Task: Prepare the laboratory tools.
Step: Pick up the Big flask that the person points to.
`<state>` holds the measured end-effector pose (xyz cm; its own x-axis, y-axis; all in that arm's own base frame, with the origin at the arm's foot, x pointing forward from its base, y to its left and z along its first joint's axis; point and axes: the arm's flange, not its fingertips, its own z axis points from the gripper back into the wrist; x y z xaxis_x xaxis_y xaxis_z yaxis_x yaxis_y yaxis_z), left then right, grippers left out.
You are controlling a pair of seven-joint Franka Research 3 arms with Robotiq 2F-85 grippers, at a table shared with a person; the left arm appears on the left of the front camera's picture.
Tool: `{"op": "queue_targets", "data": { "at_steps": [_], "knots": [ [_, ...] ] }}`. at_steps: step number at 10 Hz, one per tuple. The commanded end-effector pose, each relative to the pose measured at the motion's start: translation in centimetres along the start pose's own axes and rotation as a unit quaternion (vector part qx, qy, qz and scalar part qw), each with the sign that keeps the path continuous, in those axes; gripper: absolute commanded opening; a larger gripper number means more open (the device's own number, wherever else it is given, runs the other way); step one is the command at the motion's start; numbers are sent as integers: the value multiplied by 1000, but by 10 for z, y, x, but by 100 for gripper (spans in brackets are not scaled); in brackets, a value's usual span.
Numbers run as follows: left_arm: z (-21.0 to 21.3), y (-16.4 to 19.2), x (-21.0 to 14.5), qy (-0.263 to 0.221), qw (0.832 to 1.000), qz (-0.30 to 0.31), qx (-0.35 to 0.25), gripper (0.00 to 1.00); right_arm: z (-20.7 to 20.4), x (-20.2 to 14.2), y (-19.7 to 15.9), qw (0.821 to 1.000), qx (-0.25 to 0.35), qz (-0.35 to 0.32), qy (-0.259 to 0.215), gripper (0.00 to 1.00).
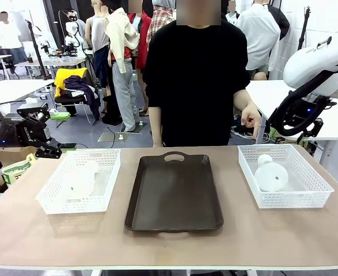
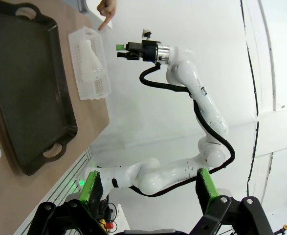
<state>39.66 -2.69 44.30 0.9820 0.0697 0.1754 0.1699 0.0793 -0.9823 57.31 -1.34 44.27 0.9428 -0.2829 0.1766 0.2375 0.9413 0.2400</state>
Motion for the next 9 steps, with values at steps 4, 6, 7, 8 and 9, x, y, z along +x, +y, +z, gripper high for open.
{"op": "queue_targets", "data": {
  "at_steps": [4, 6, 7, 8, 9],
  "knots": [
    [1, 0, -1, -3, 1000, -6, -1, 100, -13, -6, 24, 997, -70, 15, 29, 100],
    [1, 0, -1, -3, 1000, -6, -1, 100, -25, -13, 56, 991, -124, 34, 44, 100],
    [1, 0, -1, -3, 1000, -6, -1, 100, -33, -12, 65, 988, -145, 37, 48, 100],
    [1, 0, -1, -3, 1000, -6, -1, 100, -43, -8, 70, 985, -161, 33, 53, 100],
    [1, 0, -1, -3, 1000, -6, -1, 100, -53, -5, 72, 983, -171, 29, 56, 100]
  ]
}}
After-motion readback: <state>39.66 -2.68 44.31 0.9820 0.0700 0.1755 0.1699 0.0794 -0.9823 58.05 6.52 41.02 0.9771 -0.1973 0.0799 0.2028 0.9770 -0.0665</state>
